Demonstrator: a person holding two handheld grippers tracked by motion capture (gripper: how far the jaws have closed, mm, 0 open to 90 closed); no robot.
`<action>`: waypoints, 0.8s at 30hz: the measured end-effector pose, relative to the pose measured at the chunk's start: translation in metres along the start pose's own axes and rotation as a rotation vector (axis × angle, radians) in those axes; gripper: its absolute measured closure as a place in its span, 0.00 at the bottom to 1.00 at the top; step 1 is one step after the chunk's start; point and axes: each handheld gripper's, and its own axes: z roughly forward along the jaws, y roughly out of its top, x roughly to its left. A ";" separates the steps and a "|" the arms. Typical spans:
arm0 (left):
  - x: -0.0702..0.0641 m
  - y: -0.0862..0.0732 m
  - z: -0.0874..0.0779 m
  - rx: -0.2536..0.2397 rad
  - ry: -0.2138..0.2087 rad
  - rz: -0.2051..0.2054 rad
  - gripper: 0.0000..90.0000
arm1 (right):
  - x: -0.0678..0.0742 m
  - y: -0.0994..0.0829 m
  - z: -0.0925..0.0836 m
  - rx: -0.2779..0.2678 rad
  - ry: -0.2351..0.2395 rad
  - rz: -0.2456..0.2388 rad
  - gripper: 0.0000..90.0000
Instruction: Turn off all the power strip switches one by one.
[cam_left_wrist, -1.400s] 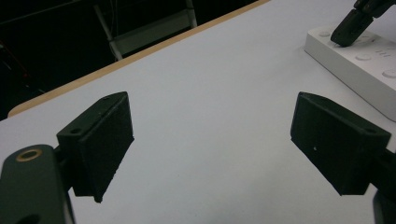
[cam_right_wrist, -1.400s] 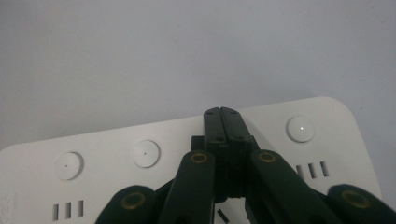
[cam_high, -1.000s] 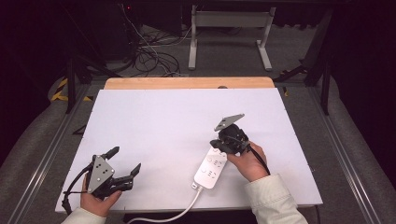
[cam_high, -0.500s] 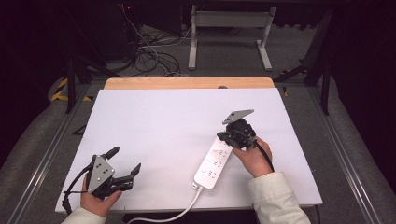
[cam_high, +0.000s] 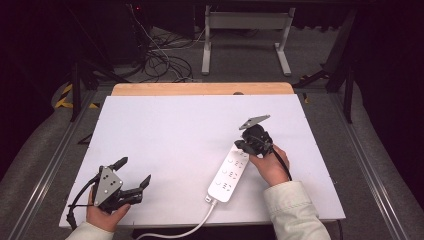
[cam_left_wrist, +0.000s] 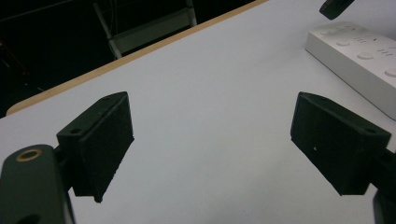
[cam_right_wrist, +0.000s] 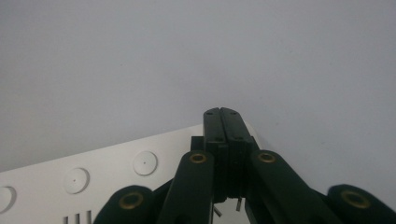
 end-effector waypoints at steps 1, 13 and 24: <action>0.000 0.000 0.000 0.000 0.000 -0.001 0.15 | 0.000 0.000 0.002 0.005 0.003 -0.001 1.00; 0.000 0.000 0.000 0.000 -0.001 -0.003 0.15 | 0.003 -0.001 0.013 0.056 -0.012 -0.025 1.00; 0.000 0.000 -0.001 -0.002 0.000 -0.001 0.15 | 0.007 -0.001 0.016 0.064 -0.009 -0.031 1.00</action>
